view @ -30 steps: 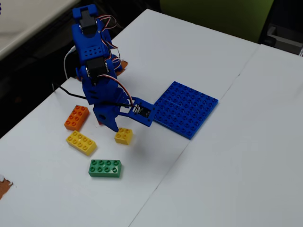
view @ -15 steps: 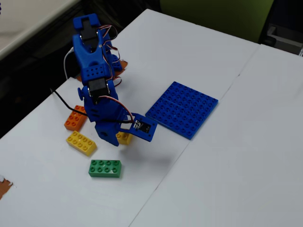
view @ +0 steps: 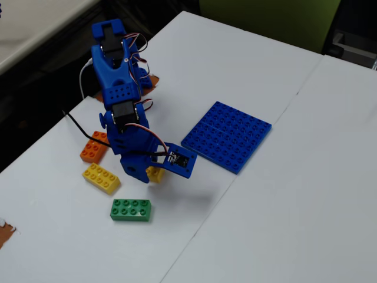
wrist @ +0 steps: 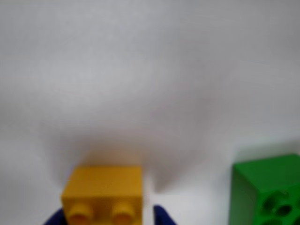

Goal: Pick up the 2x2 yellow block and go up the 8x8 blue block.

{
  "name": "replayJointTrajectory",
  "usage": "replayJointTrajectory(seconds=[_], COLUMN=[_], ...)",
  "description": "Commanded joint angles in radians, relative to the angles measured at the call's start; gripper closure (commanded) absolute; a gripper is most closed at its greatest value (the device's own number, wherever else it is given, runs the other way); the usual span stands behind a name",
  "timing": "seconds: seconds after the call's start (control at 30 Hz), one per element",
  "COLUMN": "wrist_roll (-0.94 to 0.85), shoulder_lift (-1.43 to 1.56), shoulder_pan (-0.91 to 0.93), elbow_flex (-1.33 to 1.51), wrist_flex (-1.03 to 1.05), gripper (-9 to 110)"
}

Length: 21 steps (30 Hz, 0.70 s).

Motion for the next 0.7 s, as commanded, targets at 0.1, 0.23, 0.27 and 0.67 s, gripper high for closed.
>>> replayJointTrajectory(seconds=[0.1,0.23,0.27,0.67], wrist_roll=[0.017,0.046,0.055,0.252], shoulder_lift=[-0.018,-0.028,-0.021,0.601], shoulder_pan=[-0.011,-0.017,-0.017,-0.012], elbow_flex=[-0.018,-0.018,-0.018,0.083], wrist_flex=[-0.008,-0.018,-0.017,0.446], gripper=[86,94,95,100])
